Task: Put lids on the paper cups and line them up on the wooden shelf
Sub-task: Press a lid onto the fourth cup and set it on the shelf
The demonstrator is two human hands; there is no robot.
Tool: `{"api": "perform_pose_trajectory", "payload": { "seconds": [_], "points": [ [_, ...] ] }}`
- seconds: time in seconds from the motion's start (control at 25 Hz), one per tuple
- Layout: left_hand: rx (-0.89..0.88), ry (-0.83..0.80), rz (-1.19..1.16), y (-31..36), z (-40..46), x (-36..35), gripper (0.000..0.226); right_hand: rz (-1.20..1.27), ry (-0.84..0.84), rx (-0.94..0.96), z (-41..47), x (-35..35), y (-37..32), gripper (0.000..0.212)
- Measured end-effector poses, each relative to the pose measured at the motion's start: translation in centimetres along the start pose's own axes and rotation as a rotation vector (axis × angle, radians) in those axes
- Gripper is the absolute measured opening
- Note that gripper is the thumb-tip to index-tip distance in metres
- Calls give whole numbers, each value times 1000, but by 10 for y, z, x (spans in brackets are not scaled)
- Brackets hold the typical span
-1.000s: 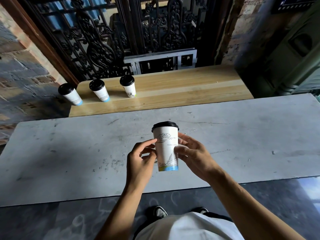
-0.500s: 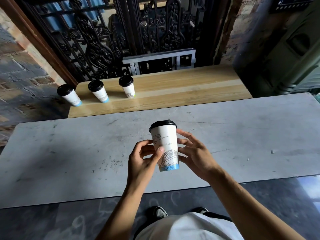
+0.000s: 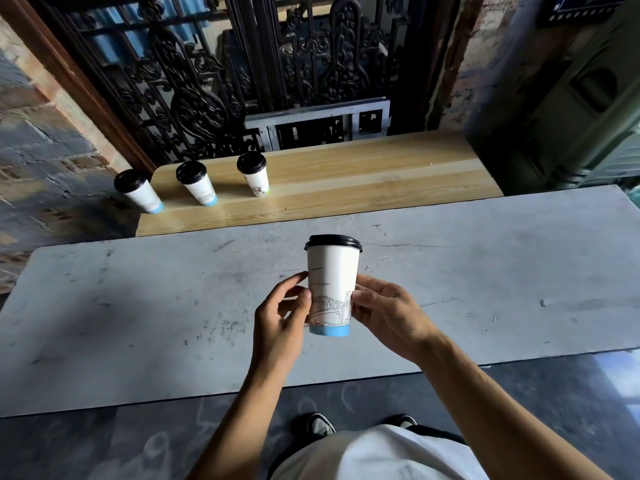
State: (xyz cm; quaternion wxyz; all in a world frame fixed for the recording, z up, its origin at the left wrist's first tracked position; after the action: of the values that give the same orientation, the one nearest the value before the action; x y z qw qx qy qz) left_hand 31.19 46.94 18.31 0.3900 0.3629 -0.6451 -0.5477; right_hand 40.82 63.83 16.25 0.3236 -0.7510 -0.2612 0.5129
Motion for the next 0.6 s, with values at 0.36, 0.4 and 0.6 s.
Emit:
{"api": "perform_pose_trajectory", "payload": {
  "seconds": [0.36, 0.4, 0.6],
  "points": [
    [-144, 22, 127, -1, -3, -1, 60, -91, 100, -74, -2, -3, -4, 51],
    [-132, 20, 108, -1, -3, -2, 59, -84, 107, -64, -1, -4, -4, 53],
    [-38, 20, -33, 1, -5, -4, 24, -21, 129, -51, 0, 0, -6, 47]
  ]
}}
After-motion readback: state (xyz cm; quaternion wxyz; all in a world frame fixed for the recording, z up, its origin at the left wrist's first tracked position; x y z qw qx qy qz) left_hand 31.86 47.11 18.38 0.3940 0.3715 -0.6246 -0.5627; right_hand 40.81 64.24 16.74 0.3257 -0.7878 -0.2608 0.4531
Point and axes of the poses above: each hand's wrist, its own z-axis towards the middle knuckle, its own x-axis out of the back of the hand, y = z × x, the point moved 1 cm from there along z, towards the middle knuckle
